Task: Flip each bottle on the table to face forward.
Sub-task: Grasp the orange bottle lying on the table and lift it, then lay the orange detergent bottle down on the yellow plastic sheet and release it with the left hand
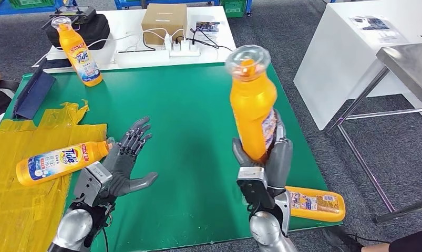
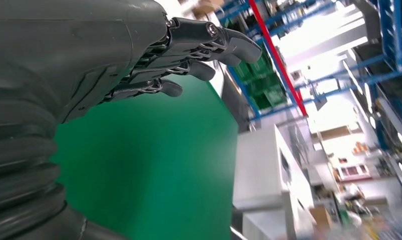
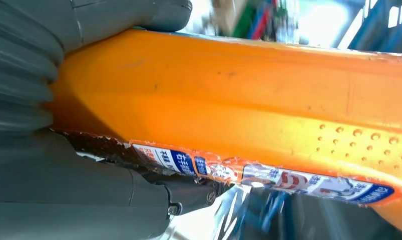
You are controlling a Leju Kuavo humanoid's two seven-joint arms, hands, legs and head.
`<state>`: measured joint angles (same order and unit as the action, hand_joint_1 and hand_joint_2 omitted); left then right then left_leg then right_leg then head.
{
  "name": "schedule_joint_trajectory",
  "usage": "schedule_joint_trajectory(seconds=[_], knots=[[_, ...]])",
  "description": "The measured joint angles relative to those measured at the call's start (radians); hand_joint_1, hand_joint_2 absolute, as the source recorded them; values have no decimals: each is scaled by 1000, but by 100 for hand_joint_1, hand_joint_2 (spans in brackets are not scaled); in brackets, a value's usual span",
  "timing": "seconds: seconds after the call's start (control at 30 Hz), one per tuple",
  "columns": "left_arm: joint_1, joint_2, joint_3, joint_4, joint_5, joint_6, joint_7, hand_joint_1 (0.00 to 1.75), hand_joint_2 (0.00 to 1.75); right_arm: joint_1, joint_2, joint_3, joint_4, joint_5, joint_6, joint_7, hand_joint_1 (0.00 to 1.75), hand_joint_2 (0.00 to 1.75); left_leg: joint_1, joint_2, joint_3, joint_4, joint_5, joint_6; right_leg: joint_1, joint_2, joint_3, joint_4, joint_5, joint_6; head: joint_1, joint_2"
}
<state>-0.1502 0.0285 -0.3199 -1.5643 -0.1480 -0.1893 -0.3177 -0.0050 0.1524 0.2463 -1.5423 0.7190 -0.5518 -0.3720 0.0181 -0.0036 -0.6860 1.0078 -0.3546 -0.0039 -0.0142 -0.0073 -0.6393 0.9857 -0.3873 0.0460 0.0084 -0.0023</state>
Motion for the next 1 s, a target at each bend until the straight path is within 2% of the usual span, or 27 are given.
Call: schedule_joint_trajectory(seconds=[0.1, 0.27, 0.43, 0.63, 0.8, 1.0], knots=[[-4, 3, -17, -5, 10, -11, -6, 0, 175, -26, -13, 49, 54, 35, 72, 20, 175, 175, 0, 0, 0, 0, 0, 0, 0, 0, 0, 0, 0, 0, 0, 0], [-21, 5, -38, -7, 19, -17, -8, 0, 175, -70, -26, 132, 168, 85, 138, 24, 175, 175, 0, 0, 0, 0, 0, 0, 0, -1, 0, 0, 0, 0, 0, 0], [-38, 6, -50, -7, 25, -18, -6, 0, 175, -93, -27, 202, 254, 112, 138, 22, 175, 175, 0, 0, -1, 0, 0, 0, 0, -1, 0, 0, 0, 0, 0, 0], [-46, 10, -54, -7, 28, -18, -2, 0, 175, -112, -32, 231, 302, 117, 143, 23, 175, 175, 0, 0, -1, 0, 0, 0, 0, -1, -1, 0, 0, 0, 0, 0], [-51, 11, -53, -5, 44, -17, 1, 0, 175, -136, -33, 291, 372, 179, 176, 42, 175, 175, 0, 0, -1, 0, 0, 0, 0, -1, -1, 0, 0, 0, 0, 0], [-50, 12, -50, 4, 62, -10, 7, 0, 175, -168, -22, 366, 475, 218, 150, 61, 175, 175, 0, 0, -1, 0, 0, 0, 0, -1, -2, 0, 0, 0, 0, 0]])
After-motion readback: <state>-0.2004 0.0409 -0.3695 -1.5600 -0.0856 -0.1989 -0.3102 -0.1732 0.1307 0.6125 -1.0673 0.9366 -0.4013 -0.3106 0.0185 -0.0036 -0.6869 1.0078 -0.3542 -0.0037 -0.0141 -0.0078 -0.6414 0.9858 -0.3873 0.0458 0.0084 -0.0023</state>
